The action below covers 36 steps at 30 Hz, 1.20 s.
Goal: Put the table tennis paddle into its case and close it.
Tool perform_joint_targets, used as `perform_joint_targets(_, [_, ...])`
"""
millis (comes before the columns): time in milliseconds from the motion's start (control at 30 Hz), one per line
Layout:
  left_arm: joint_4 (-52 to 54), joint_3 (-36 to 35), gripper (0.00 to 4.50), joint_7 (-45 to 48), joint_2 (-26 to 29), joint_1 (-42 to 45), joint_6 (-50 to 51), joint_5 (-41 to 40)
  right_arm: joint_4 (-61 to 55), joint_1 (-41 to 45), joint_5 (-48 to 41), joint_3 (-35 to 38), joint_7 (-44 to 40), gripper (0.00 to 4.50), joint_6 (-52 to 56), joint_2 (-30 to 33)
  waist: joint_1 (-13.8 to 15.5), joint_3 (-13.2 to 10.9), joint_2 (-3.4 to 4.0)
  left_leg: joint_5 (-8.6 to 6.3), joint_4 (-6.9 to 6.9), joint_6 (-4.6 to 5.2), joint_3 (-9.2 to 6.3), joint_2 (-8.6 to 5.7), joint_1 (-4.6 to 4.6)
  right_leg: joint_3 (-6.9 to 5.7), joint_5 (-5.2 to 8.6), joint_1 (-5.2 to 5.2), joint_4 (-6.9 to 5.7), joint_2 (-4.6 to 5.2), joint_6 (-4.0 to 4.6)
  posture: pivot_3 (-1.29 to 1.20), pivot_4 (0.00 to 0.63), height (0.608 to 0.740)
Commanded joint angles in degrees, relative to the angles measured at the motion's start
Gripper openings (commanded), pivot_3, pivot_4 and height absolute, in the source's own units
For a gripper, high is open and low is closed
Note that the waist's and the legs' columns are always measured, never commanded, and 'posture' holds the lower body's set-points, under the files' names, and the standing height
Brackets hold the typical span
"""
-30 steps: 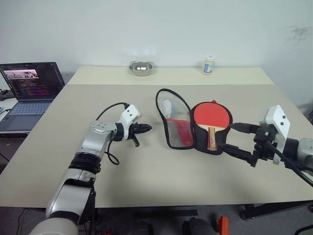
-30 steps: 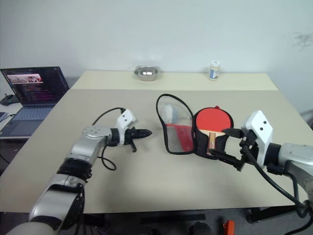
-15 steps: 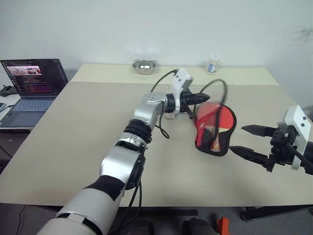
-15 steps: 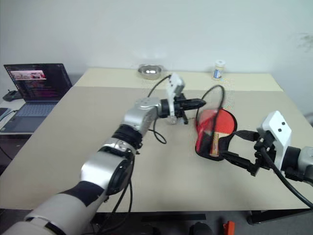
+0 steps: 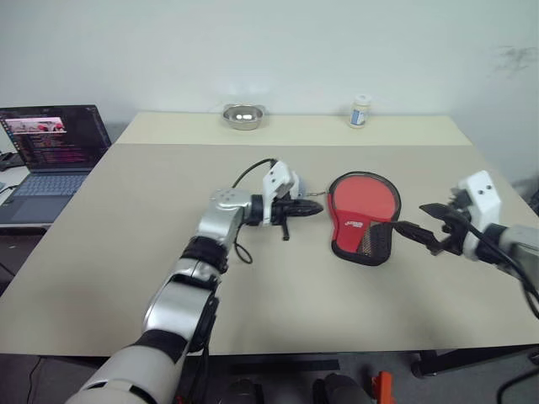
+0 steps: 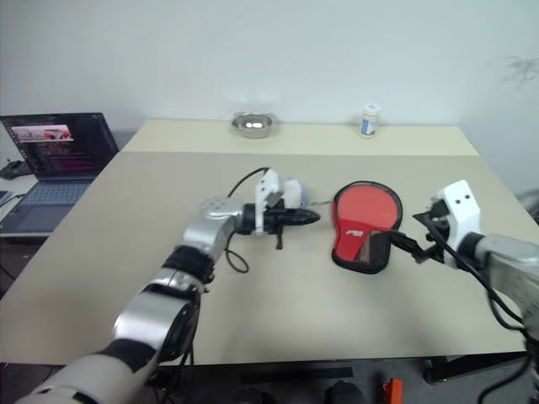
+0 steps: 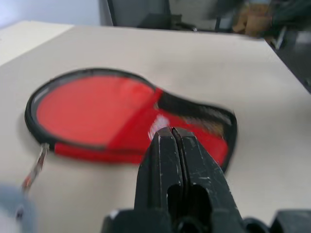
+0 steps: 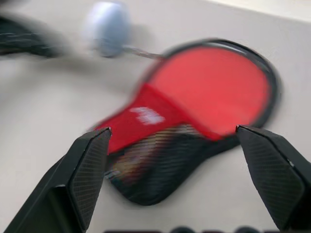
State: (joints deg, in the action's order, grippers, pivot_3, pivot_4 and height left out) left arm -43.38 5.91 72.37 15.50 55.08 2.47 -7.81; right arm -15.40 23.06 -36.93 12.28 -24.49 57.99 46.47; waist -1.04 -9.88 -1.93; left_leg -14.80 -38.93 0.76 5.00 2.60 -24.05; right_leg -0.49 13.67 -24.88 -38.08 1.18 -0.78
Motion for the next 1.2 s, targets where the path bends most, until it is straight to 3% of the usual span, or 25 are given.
perform_joint_targets(33, [10.9, -0.2, 0.04, 1.6, 2.3, -2.4, 3.6, -2.4, 9.0, 4.0, 6.5, -3.5, 1.8, 4.5, -4.1, -1.7, 0.1, 0.0, 0.01, 0.0, 0.01, 0.0, 0.0, -0.01, -0.04, 0.0, 0.0, -0.03, 0.0, 0.01, 0.0, 0.0, 0.15, 0.74])
perform_joint_targets(300, [29.9, -0.7, 0.04, 3.1, 8.6, -10.1, 13.3, -8.0, 25.6, 9.0, 12.0, -6.0, -0.7, 4.5, -9.0, -7.4, 0.8, 0.0, 0.05, 0.01, -0.03, -0.02, 0.0, 0.0, -0.17, 0.0, -0.01, -0.12, 0.01, 0.03, 0.0, 0.0, 0.15, 0.74])
perform_joint_targets(800, [30.9, 0.3, 0.04, 0.9, 10.1, -10.2, 14.2, -8.6, 33.5, 11.1, 17.6, -10.7, -5.4, 4.5, -10.7, -14.3, -0.2, 0.1, 0.11, 0.02, -0.02, -0.03, 0.0, 0.04, 0.07, -0.01, -0.01, 0.04, -0.09, -0.01, 0.0, 0.0, 0.15, 0.74])
perform_joint_targets(933, [30.8, 0.8, 0.0, 1.0, 11.0, -10.6, 13.7, -8.1, 35.8, 11.7, 18.6, -11.3, -6.7, 3.65, -10.7, -15.8, -0.8, 0.1, 0.13, 0.02, -0.01, -0.03, -0.02, 0.06, 0.32, -0.03, -0.01, 0.32, -0.07, -0.01, 0.0, 0.0, 0.15, 0.74])
perform_joint_targets(1200, [32.0, 0.9, 0.0, 1.9, 13.4, -12.5, 14.1, -8.6, 35.1, 14.1, 17.2, -11.2, -10.1, 0.97, -9.0, -18.8, -1.0, 0.1, 0.13, 0.02, 0.04, -0.04, -0.02, 0.09, 0.76, -0.02, 0.0, 0.74, -0.07, -0.03, 0.0, 0.0, 0.15, 0.74])
